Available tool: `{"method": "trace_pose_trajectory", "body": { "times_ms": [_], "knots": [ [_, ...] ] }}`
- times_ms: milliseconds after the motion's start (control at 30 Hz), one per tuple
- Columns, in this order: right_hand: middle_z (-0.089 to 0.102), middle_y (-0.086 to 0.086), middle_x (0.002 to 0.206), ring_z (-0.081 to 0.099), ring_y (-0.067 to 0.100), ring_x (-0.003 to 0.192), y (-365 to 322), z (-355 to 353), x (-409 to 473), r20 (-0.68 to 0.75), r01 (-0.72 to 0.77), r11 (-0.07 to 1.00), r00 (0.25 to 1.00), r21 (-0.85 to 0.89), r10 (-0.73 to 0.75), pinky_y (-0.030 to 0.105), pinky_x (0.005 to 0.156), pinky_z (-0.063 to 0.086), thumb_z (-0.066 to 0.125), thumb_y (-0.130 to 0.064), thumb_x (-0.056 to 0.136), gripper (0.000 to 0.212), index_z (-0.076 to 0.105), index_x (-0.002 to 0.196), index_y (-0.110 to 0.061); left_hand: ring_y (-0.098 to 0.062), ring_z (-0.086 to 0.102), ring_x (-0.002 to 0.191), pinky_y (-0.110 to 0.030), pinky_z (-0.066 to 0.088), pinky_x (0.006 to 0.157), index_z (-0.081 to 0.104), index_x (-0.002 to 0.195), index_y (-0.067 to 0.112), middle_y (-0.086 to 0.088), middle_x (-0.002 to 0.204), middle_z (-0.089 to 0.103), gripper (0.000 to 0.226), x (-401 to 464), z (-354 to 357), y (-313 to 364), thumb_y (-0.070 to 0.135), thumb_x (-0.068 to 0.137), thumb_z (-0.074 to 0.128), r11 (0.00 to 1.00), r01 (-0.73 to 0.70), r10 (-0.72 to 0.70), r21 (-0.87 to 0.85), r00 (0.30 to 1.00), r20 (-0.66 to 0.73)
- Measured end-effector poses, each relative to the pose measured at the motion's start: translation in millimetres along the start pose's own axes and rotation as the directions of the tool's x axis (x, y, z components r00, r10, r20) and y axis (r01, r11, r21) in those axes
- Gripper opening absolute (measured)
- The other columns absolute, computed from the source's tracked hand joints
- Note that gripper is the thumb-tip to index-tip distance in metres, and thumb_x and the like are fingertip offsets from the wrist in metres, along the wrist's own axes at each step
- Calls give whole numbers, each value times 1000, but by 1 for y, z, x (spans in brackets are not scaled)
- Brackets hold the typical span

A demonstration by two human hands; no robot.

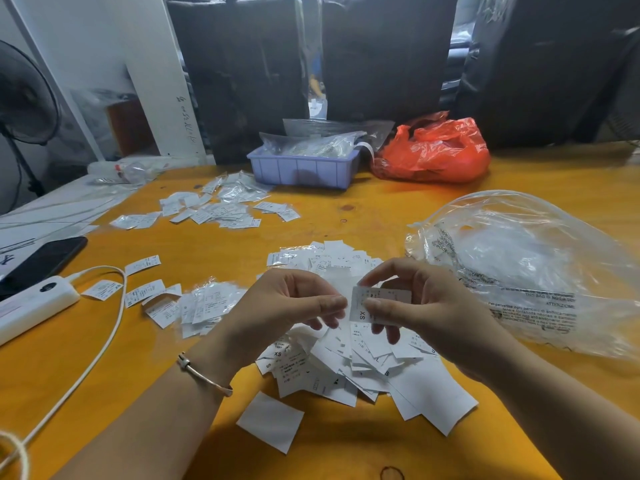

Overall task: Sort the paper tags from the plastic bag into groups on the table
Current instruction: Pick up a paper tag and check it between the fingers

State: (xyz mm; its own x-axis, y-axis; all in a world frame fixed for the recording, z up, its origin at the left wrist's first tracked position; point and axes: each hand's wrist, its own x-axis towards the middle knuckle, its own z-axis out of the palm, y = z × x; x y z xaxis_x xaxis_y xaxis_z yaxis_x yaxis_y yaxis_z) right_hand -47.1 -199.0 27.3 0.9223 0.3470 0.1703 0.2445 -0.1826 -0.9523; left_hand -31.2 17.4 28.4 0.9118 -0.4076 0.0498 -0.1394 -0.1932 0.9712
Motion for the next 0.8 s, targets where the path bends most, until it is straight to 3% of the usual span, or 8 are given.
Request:
{"method": "trace_pose_trajectory", "body": {
  "times_ms": [100,233,333,533,633,800],
  "knots": [
    [62,8,70,54,17,62,2,4,0,10,5,1000,1000,-25,-5,27,55,43,53,-6,96,17,57,109,-17,-14,69,71,-19,50,62,79,77,18,-7,76,75,10,1,3,-1,28,80,76,1000,14,-15,6,1000,20],
    [58,-2,78,50,-2,61,0,10,1,-1,23,998,1000,-64,-23,12,56,37,47,-10,97,23,53,116,-21,-10,67,66,-16,50,62,78,75,18,-8,73,74,11,1,8,-1,28,79,76,1000,24,-24,9,999,46],
    [57,-3,78,50,5,65,-2,10,1,-25,40,998,999,-52,-41,17,57,39,49,-20,79,36,54,115,-22,-12,67,67,-18,51,63,77,75,16,-9,72,73,12,2,10,-2,28,77,77,1000,19,-19,-3,999,27],
    [59,10,69,54,11,60,0,-4,2,-193,121,985,976,123,-96,21,56,45,59,17,82,33,58,106,-7,-13,68,70,-19,51,65,78,71,20,-8,74,74,10,3,4,-3,28,77,79,998,16,-18,-56,999,-32],
    [66,15,73,62,18,61,-1,-2,2,-175,147,982,977,118,-126,22,58,51,68,14,78,32,59,103,-4,-14,70,72,-18,52,65,79,77,16,-8,76,75,12,4,5,-4,27,75,77,999,20,-21,-38,1000,-20],
    [73,7,75,69,19,64,1,3,0,-152,149,989,977,-16,-150,21,59,53,72,1,79,11,68,87,-5,-14,72,74,-18,52,65,79,82,17,-5,78,76,13,4,9,-5,28,76,76,1000,17,-17,-23,1000,-24]
  ]
}}
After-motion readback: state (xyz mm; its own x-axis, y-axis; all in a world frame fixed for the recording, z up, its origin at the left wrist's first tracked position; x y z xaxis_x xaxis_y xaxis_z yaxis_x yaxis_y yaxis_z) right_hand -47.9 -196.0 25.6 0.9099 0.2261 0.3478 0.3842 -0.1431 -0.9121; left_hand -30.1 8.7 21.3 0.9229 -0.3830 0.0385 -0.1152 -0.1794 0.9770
